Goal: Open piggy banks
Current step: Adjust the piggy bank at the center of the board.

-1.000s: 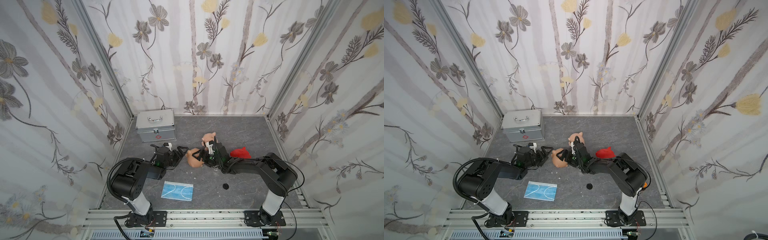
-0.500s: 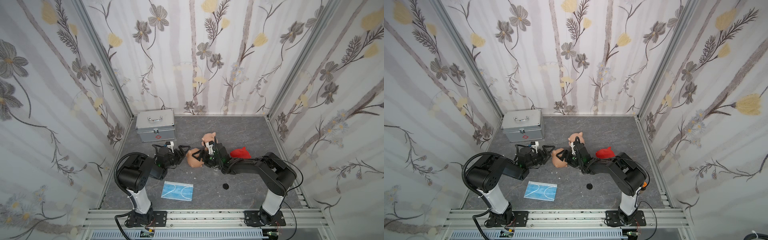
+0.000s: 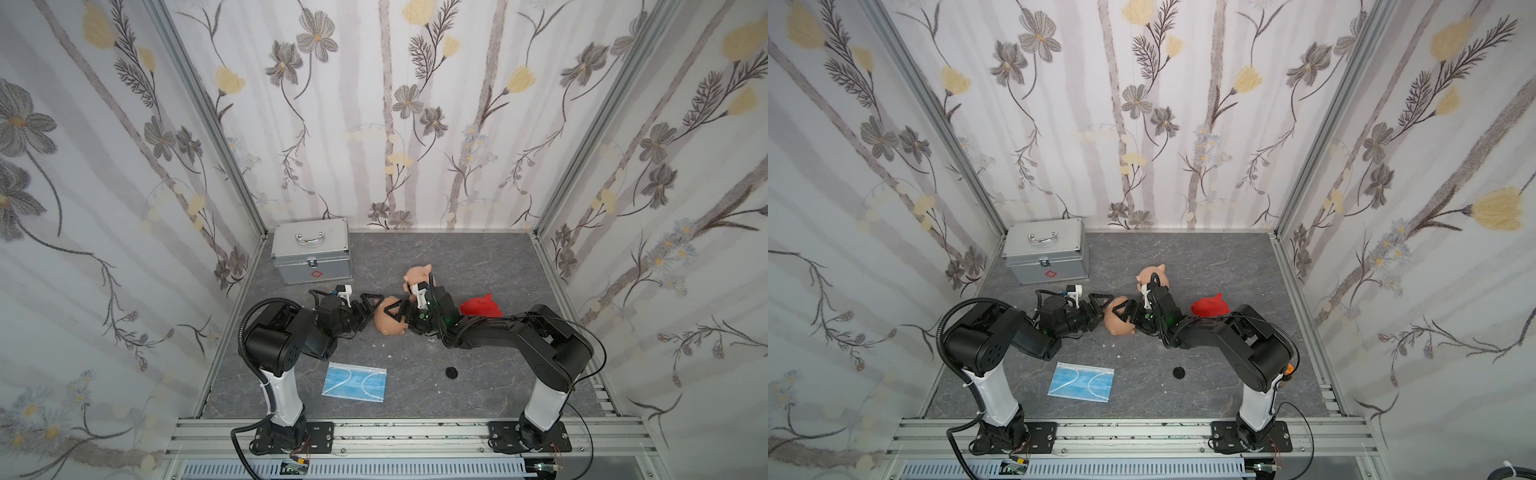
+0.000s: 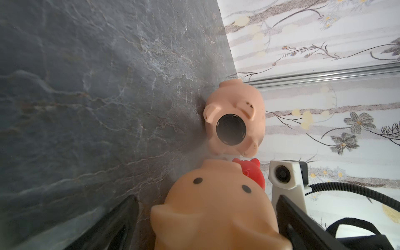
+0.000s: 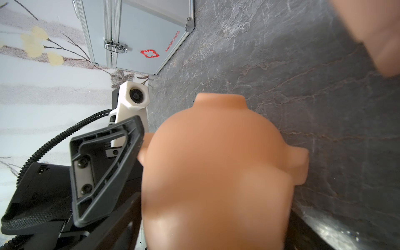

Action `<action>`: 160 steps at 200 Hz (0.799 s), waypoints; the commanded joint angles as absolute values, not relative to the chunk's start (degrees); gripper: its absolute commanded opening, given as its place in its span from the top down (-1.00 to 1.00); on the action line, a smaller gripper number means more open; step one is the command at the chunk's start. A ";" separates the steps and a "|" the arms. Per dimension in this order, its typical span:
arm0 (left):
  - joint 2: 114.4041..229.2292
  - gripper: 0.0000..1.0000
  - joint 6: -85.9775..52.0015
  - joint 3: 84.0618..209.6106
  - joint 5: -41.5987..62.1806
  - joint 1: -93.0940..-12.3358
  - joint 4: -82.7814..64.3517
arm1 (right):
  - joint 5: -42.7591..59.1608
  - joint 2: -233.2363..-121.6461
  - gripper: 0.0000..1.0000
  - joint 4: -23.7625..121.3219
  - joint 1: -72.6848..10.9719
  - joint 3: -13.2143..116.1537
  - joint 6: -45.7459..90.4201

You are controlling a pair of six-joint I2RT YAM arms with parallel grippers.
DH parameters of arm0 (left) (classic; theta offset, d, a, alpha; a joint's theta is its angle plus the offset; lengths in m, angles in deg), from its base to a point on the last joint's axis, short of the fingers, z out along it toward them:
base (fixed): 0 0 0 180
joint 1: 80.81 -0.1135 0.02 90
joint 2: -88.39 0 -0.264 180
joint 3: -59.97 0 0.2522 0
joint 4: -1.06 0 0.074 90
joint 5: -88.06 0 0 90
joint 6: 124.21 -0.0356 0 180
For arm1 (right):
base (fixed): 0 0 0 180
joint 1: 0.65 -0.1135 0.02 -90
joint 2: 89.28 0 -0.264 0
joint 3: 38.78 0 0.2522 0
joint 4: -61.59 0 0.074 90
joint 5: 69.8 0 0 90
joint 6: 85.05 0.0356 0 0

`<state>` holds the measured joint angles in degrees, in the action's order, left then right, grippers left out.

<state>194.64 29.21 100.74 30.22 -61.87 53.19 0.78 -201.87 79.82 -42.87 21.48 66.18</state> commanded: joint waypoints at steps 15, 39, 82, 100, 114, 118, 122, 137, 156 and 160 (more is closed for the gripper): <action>195.36 -1.00 29.38 101.61 31.45 -61.61 56.21 | 1.91 -202.13 -0.76 78.37 -42.76 21.73 65.51; 196.02 -1.00 29.54 102.05 31.81 -61.48 56.64 | 1.83 -202.13 -0.75 78.25 -42.73 21.67 65.41; 196.36 -0.87 29.75 101.81 31.99 -61.48 57.79 | 2.05 -201.78 -0.75 78.12 -42.67 21.80 65.16; 196.39 -0.79 29.85 101.61 32.08 -61.48 58.12 | 2.16 -201.39 -0.76 77.65 -42.67 21.96 64.77; 196.21 -0.76 29.94 101.49 32.08 -61.48 58.42 | 2.35 -200.90 -0.76 77.28 -42.67 22.15 64.33; 196.10 -0.76 29.89 101.43 32.08 -61.48 58.41 | 2.36 -200.75 -0.76 77.20 -42.67 22.17 64.08; 196.01 -0.75 29.93 101.36 32.00 -61.48 58.33 | 2.38 -200.52 -0.77 77.01 -42.67 22.30 63.88; 195.77 -0.75 29.72 101.18 31.90 -61.48 58.00 | 2.53 -199.46 -0.79 76.18 -42.71 22.81 62.71; 195.14 -0.75 29.39 101.00 31.56 -61.48 57.34 | 3.08 -197.59 -0.85 74.92 -42.67 23.48 60.70; 194.89 -0.75 29.25 100.91 31.47 -61.48 57.04 | 3.32 -197.19 -0.87 74.57 -42.67 23.62 60.31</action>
